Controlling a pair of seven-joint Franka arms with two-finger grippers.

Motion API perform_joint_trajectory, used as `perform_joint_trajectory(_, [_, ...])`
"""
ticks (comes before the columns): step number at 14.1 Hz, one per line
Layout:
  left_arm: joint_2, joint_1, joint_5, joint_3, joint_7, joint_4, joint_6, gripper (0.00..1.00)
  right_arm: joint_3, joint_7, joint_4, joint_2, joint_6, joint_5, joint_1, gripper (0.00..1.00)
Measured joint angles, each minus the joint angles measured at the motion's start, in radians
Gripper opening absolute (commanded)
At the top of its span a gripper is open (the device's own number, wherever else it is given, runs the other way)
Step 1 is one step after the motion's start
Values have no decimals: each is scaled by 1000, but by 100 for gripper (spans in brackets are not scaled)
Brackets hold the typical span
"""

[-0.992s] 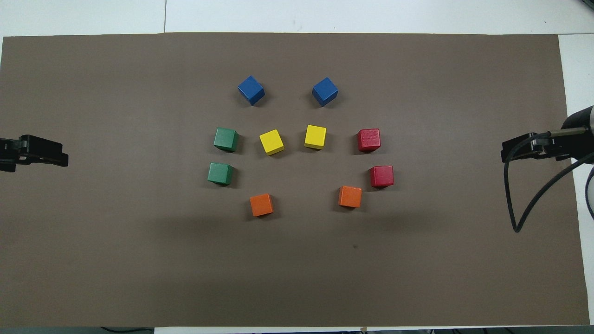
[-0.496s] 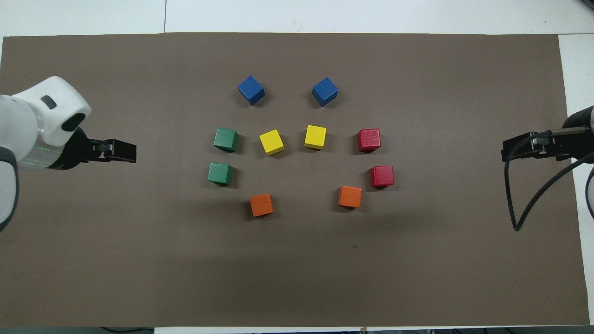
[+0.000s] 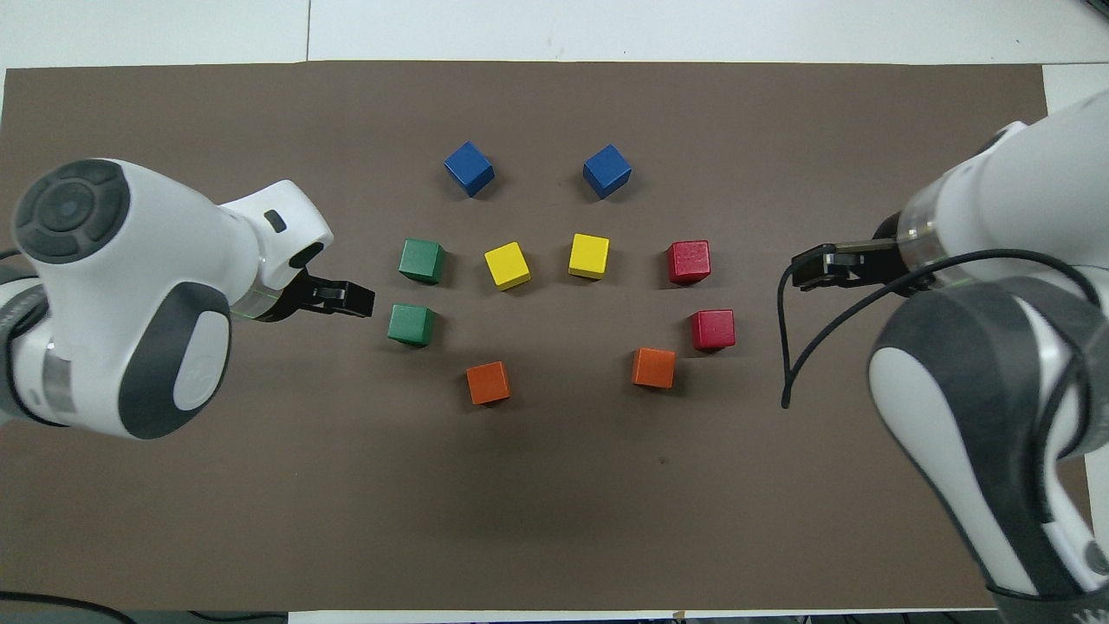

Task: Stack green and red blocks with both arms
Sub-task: 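Reach the left gripper to a green cube while the right gripper reaches red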

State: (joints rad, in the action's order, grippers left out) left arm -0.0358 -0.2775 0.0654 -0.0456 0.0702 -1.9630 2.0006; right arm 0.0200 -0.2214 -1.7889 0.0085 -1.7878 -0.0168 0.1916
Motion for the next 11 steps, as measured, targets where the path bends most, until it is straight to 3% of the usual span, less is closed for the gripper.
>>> perform_joint_trajectory(6, [-89,-40,0,-1,-1,-37,133,100,2,-2,-207,41,-284,0,66,100])
perform_joint_trajectory(11, [-139,-59,0,-1,3,-54,216,100,2,-24,-287,80,-392,12,83,100])
